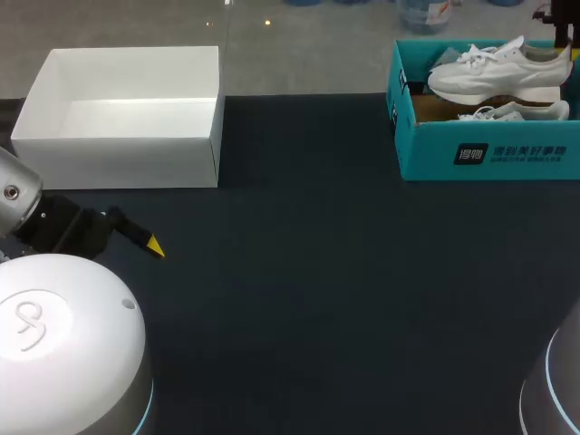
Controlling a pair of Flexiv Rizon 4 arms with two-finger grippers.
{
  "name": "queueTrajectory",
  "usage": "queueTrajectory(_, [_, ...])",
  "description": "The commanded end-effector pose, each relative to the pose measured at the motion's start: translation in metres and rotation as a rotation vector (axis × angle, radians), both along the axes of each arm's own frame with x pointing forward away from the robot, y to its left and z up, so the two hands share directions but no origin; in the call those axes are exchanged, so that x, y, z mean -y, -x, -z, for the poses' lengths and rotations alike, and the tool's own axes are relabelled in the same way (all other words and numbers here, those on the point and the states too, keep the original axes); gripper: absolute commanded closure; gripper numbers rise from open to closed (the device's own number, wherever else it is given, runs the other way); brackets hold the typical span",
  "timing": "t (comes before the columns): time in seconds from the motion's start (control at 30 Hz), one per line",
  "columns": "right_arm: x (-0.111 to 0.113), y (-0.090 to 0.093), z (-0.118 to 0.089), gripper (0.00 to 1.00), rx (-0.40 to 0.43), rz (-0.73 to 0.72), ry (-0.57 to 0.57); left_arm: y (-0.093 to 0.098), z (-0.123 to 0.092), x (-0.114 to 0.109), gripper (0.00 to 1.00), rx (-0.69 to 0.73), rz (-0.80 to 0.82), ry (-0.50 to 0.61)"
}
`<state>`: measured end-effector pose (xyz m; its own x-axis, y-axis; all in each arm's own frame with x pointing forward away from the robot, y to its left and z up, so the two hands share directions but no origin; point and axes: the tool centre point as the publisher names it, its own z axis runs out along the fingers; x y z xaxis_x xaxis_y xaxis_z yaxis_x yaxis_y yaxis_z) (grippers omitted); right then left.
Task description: Take the shoe out of the shoebox, open the shoe tongue, remove and reinsert the insole, then place the shoe into the shoebox
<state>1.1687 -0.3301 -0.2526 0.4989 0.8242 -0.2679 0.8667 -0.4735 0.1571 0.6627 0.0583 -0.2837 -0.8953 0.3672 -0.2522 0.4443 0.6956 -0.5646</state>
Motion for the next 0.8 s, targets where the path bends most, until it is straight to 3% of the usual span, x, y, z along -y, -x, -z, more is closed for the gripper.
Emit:
queueTrajectory(0.03, [-0.001, -0.01, 0.014, 1.0, -0.009, 0.01, 0.023, 0.0, 0.0, 0.001, 0.0, 0.0, 0.0, -0.004])
queueTrajectory(0.8, [-0.009, -0.01, 0.067, 1.0, -0.03, 0.023, -0.002, 0.0, 0.0, 0.001, 0.0, 0.0, 0.0, -0.004])
